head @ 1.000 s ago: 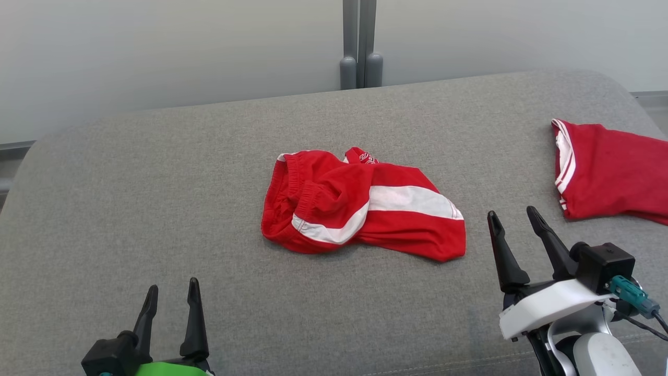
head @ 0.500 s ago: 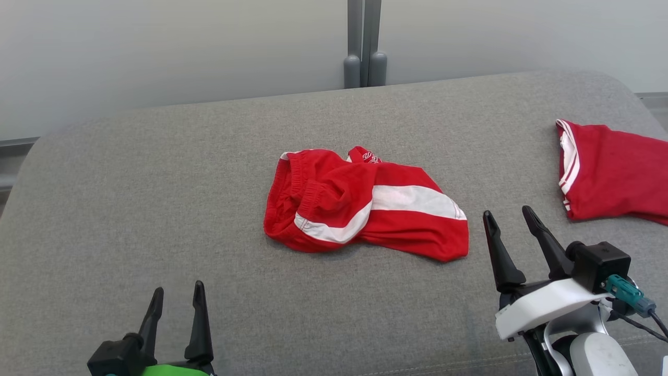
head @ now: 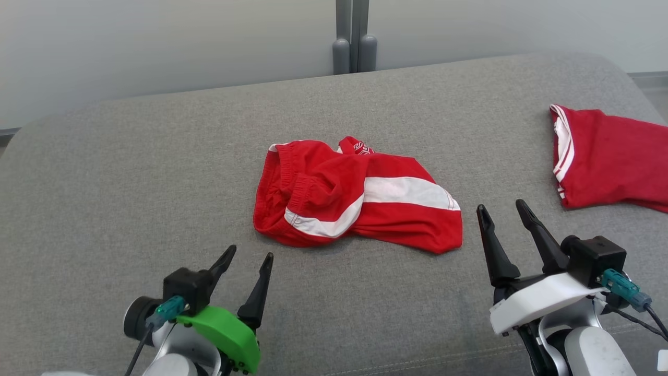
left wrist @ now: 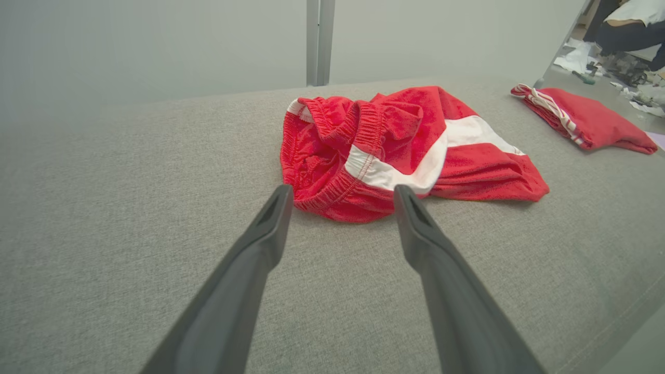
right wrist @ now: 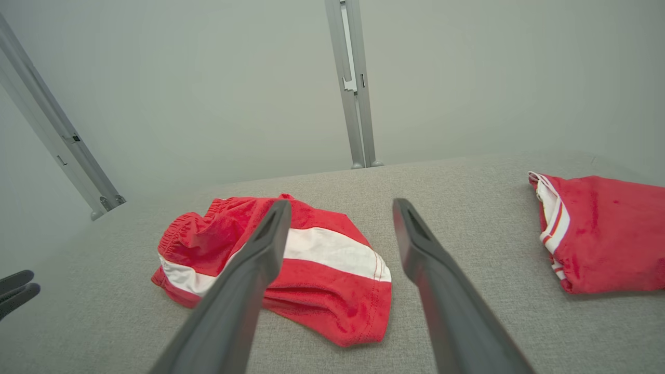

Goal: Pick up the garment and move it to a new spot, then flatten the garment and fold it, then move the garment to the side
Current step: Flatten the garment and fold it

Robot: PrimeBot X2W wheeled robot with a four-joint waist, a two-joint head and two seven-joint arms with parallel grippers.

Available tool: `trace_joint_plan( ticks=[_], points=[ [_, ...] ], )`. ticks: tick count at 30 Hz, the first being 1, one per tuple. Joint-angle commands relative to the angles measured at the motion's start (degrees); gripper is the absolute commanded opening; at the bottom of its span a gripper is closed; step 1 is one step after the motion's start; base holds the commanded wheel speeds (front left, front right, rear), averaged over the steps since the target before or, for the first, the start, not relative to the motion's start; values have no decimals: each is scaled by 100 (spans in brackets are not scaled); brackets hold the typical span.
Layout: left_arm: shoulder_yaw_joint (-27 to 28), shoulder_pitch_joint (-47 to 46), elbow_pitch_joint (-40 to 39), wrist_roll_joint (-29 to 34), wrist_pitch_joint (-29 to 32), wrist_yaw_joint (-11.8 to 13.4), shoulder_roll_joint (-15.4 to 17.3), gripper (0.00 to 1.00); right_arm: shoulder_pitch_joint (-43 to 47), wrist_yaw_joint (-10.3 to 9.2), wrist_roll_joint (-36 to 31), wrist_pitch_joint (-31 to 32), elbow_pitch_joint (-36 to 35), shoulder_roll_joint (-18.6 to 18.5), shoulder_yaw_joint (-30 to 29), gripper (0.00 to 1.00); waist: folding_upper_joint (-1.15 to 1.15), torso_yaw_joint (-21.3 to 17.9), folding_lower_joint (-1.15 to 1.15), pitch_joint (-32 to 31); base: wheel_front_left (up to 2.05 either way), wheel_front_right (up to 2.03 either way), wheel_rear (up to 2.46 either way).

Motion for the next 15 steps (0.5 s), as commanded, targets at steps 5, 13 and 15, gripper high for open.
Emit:
trace_joint_plan(
  ticks=[5,13,15],
  points=[
    [-310,-763,544,-16,382,-382,-63,100,-139,-1,71,-38,33,-20,64,100,0,-202,0,224,0,0,0],
    [-729,-1699,1342,-113,748,-596,111,100,-269,-1,105,-66,41,-69,136,100,0,-482,0,521,0,0,0],
    [-814,-1879,1503,-215,776,-619,135,100,-307,-1,115,-75,46,-78,139,100,0,-541,0,588,0,0,0]
  ],
)
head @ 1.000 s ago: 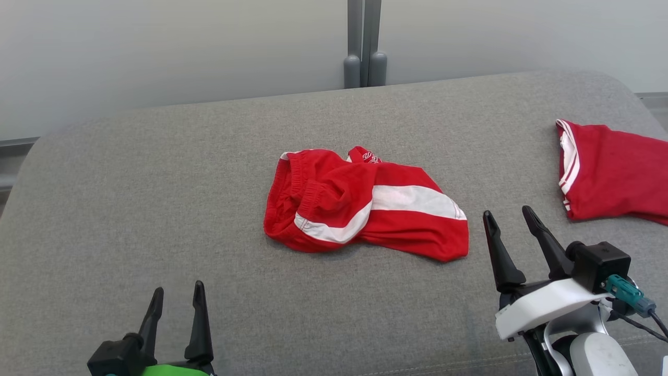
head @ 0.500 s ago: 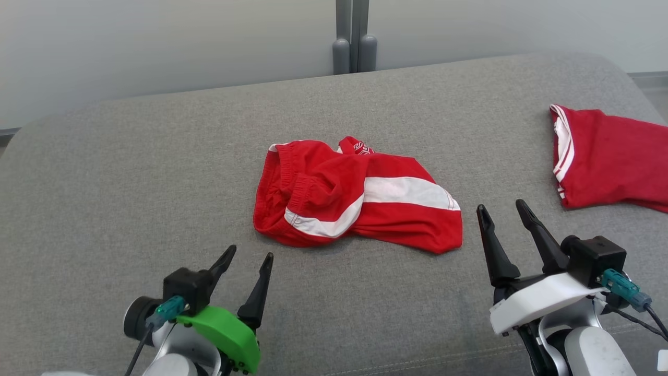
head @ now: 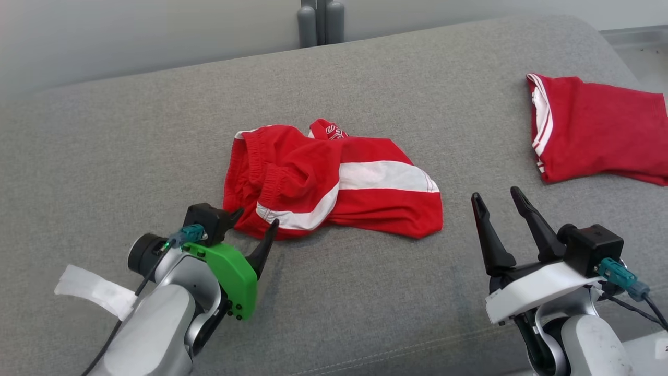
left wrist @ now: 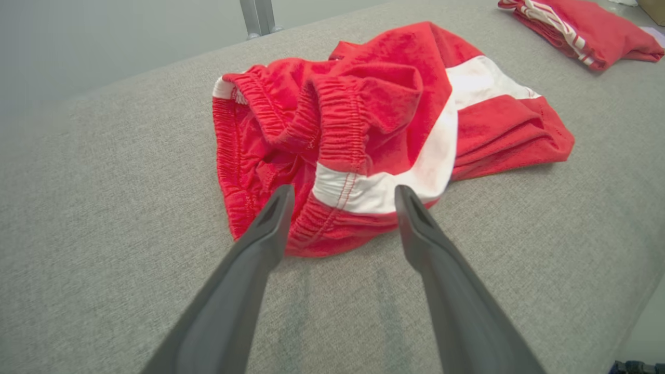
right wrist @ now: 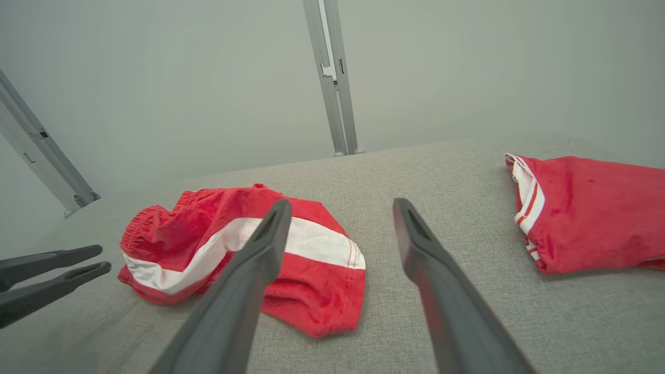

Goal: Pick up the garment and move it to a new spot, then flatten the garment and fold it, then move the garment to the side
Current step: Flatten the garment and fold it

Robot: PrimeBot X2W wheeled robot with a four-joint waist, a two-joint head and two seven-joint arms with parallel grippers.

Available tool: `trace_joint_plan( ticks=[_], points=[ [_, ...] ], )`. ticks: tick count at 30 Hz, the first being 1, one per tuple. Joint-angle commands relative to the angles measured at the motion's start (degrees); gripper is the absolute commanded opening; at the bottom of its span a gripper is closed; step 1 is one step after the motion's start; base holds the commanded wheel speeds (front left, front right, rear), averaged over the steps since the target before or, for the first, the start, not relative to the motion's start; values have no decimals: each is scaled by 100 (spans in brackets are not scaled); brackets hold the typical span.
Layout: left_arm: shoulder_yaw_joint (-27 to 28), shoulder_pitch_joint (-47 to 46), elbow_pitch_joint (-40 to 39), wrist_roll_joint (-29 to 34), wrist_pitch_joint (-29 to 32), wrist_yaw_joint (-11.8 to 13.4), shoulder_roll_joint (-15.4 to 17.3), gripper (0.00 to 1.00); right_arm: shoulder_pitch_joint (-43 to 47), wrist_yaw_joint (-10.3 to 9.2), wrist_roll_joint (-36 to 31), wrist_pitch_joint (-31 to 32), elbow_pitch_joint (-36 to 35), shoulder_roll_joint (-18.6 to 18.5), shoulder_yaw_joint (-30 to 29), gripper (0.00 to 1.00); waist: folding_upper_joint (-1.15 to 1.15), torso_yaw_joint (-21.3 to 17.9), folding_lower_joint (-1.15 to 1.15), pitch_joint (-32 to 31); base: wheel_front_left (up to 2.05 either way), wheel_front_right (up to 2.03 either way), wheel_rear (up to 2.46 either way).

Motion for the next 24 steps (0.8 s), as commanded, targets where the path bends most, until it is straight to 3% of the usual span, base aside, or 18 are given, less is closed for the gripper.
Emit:
trace_joint_plan(
  ticks=[1,14,16,17,19,24],
  points=[
    [-41,-178,93,-66,-20,-33,51,100,-78,-1,43,-36,10,-24,0,100,0,-148,0,149,0,0,0],
    [-808,-793,629,-661,-140,-36,222,99,-116,0,56,-54,30,-89,13,100,0,-303,0,320,0,0,0],
    [-927,-833,652,-740,-187,-37,253,56,-107,0,40,-47,30,-93,6,100,0,-297,0,318,0,0,0],
    [-989,-852,663,-781,-204,-37,271,45,-100,0,30,-40,28,-93,1,100,0,-292,0,313,0,0,0],
    [-1107,-896,671,-865,-220,-37,316,36,-87,-1,15,-25,15,-93,-2,100,0,-279,0,300,0,0,0],
    [-1385,-900,638,-1047,-153,-37,468,35,-71,0,3,3,-13,-97,7,100,0,-231,0,278,0,0,0]
  ],
)
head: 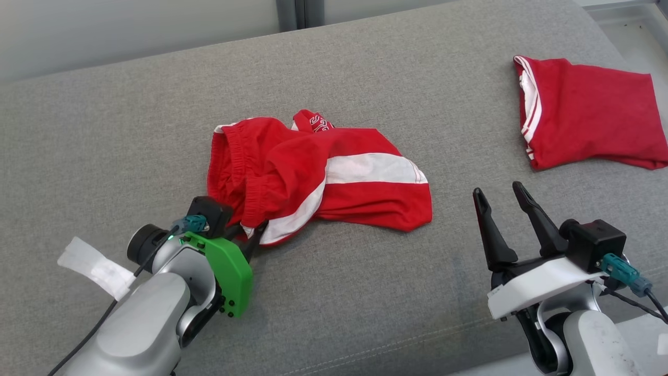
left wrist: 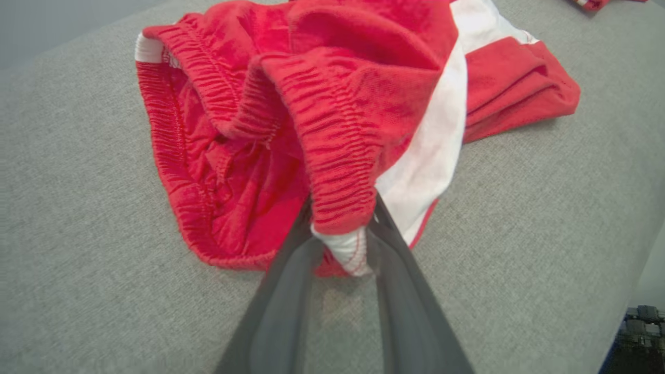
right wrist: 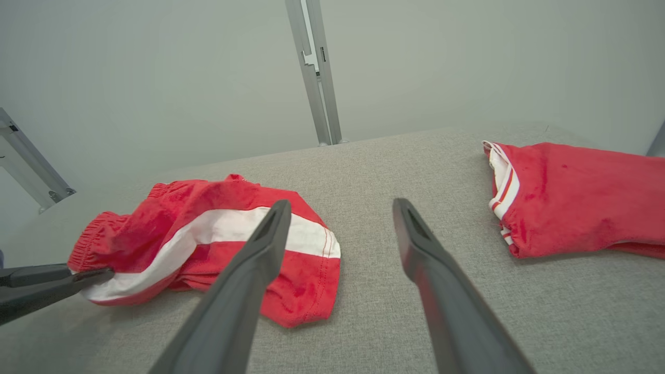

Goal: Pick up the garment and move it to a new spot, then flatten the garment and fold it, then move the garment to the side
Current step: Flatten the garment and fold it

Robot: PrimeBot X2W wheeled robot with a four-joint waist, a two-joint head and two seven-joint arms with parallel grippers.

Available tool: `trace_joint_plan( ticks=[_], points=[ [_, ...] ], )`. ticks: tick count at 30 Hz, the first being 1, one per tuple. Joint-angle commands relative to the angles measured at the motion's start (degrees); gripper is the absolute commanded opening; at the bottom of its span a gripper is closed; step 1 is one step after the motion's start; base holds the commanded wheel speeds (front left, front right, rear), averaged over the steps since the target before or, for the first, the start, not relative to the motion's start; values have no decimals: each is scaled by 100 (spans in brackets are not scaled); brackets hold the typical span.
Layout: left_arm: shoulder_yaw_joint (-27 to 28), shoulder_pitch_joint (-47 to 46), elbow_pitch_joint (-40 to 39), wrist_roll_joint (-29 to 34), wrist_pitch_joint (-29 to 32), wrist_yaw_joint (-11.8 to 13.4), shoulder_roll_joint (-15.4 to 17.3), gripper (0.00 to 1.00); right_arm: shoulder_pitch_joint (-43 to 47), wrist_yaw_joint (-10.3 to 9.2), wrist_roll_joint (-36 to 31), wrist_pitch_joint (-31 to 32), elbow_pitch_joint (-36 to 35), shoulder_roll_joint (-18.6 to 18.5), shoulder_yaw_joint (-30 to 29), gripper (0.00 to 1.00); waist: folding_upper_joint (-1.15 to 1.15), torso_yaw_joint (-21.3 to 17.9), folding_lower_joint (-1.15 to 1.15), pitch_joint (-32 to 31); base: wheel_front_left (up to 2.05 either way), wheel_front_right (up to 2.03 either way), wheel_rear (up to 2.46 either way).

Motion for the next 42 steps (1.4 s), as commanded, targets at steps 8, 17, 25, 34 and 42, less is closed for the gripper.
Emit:
trace_joint_plan(
  ticks=[8,17,25,34,42],
  points=[
    [172,-75,55,-239,-455,135,134,0,-120,0,105,120,53,-115,57,100,0,119,0,44,0,0,0],
    [582,166,24,-408,-1039,589,119,0,-663,0,749,815,526,-411,113,100,0,336,0,270,0,0,0],
    [547,191,50,-380,-1182,633,48,0,-1318,1,1509,1209,1115,-696,382,100,0,463,0,468,0,0,0],
    [496,-21,127,-340,-1234,586,-29,0,-2458,1,2576,2075,2329,-992,959,100,0,636,0,716,0,0,0],
    [395,-212,191,-293,-1264,535,-187,0,-3132,1,3058,2437,3272,-1133,1507,100,0,831,0,829,0,0,0]
  ],
)
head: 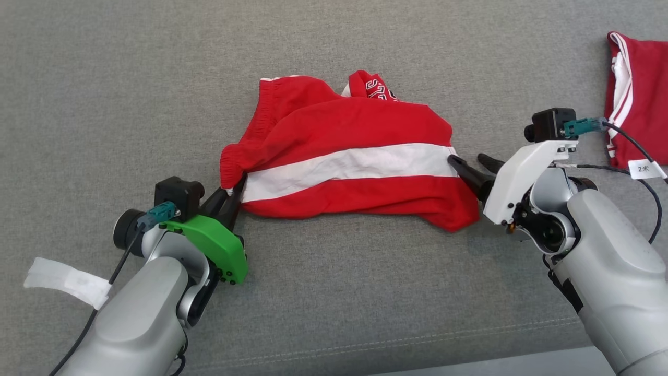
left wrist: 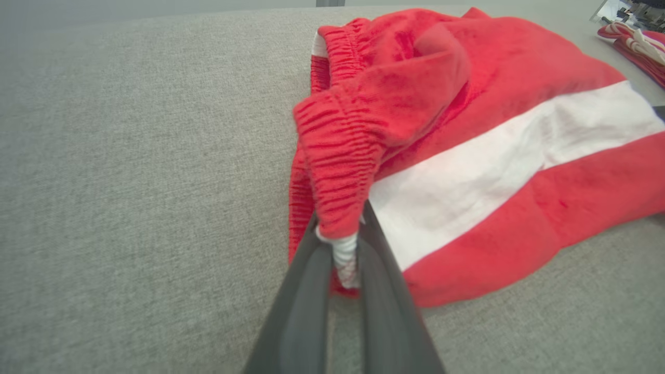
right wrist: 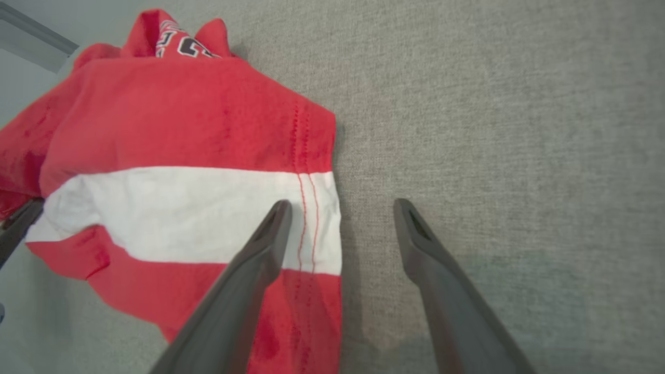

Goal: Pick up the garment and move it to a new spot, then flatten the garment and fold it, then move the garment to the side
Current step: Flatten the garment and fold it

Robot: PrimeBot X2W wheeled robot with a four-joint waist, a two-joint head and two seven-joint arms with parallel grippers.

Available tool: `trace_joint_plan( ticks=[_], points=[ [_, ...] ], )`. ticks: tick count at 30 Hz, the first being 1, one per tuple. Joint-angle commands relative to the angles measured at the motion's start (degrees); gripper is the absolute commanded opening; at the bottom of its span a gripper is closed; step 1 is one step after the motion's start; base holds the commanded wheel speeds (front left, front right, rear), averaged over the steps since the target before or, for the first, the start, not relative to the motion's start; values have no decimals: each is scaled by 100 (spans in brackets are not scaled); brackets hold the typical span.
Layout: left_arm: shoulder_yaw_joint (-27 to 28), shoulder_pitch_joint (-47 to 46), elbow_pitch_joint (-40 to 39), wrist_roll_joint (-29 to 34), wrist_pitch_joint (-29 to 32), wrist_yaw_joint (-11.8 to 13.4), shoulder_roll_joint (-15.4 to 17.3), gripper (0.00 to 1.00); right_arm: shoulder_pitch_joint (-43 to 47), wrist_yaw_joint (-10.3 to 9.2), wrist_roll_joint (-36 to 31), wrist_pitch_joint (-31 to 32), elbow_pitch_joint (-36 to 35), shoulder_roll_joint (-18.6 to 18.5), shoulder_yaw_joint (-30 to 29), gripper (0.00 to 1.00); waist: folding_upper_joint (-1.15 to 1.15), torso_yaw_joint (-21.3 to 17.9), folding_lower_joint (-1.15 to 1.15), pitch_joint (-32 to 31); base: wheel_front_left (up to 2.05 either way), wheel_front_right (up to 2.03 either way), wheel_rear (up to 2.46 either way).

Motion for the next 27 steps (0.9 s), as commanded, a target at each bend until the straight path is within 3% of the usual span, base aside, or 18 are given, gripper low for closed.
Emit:
trace_joint_plan(
  ticks=[1,4,5,7,8,9,14,16,27],
  points=[
    [-16,-117,30,50,-42,-18,-35,0,-98,2,77,19,91,-33,79,100,0,60,0,39,0,0,0],
    [-41,-145,58,61,-62,-37,-75,0,-219,2,234,-22,274,-72,281,100,0,106,0,55,0,0,0],
    [-45,-162,67,61,-57,-43,-80,0,-245,2,286,-23,308,-74,354,96,0,116,0,60,0,0,0],
    [-50,-187,85,61,-78,-50,-93,0,-302,2,386,-55,379,-91,485,76,0,131,0,69,0,0,0],
    [-53,-194,93,58,-85,-52,-99,0,-333,1,457,-76,394,-102,547,58,0,137,0,74,0,0,0],
    [-56,-201,104,55,-92,-54,-105,0,-351,2,529,-85,397,-98,612,48,0,139,0,78,0,0,0],
    [-67,-223,146,28,-100,-63,-110,0,-432,2,812,-163,417,-178,939,22,0,133,0,92,0,0,0],
    [-72,-233,158,16,-105,-67,-107,0,-438,2,830,-185,453,-245,1119,2,0,131,0,98,0,0,0],
    [-68,-190,209,-40,-145,-84,-48,0,-670,1,1016,-810,552,-417,1596,0,0,70,0,33,0,0,0]
  ],
)
